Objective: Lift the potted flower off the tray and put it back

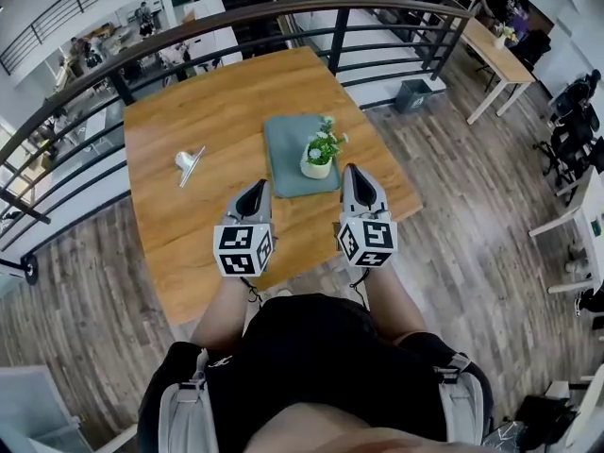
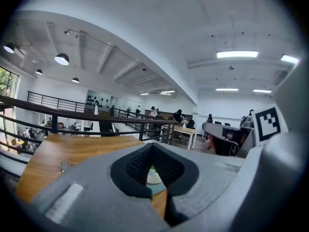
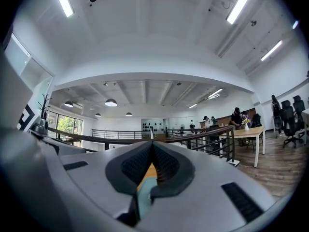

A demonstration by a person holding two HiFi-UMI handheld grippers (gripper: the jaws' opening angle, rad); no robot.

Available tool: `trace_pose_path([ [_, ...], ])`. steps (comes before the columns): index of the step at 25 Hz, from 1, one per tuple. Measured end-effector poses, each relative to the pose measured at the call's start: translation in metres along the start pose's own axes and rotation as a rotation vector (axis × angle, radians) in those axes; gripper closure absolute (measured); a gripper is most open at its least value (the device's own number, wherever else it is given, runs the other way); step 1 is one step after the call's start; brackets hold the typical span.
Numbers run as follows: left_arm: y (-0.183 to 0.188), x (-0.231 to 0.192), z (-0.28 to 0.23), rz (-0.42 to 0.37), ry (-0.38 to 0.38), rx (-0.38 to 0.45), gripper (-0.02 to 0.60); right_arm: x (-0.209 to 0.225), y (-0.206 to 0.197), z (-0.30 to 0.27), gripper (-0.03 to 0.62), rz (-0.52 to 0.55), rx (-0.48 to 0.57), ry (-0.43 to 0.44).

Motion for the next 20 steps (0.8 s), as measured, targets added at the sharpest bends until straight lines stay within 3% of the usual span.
trace_pose_path([
  [6,0.002,-0.012,-0.027,0.004,0.014,-0.025,0.566,0.011,-0.014,-0.032,0.597,-0.007,-0.033,-0.021],
  [14,0.012,-0.012,-0.047,0.005,0.089,-0.015,0.566,0.026,-0.023,-0.07,0.587,-0.012,-0.02,-0.015],
  [15,0.014,-0.012,-0.049,0.004,0.095,-0.011,0.566,0.026,-0.023,-0.075,0.537,-0.018,-0.01,-0.008],
  [17,0.017,-0.013,-0.052,0.005,0.108,-0.007,0.566,0.023,-0.026,-0.087,0.331,-0.021,-0.006,0.019],
  [20,0.017,-0.015,-0.053,0.009,0.129,-0.01,0.566,0.016,-0.039,-0.1,0.144,0.002,-0.053,0.056],
])
Point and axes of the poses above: the fingertips, and each gripper's own axes: z backward along the fingers, x to its right, y out of its top, the point moved 6 cm from there along z, backward along the fingers, and after that the axes turned 12 degrees about z, right-handed, at the moved point
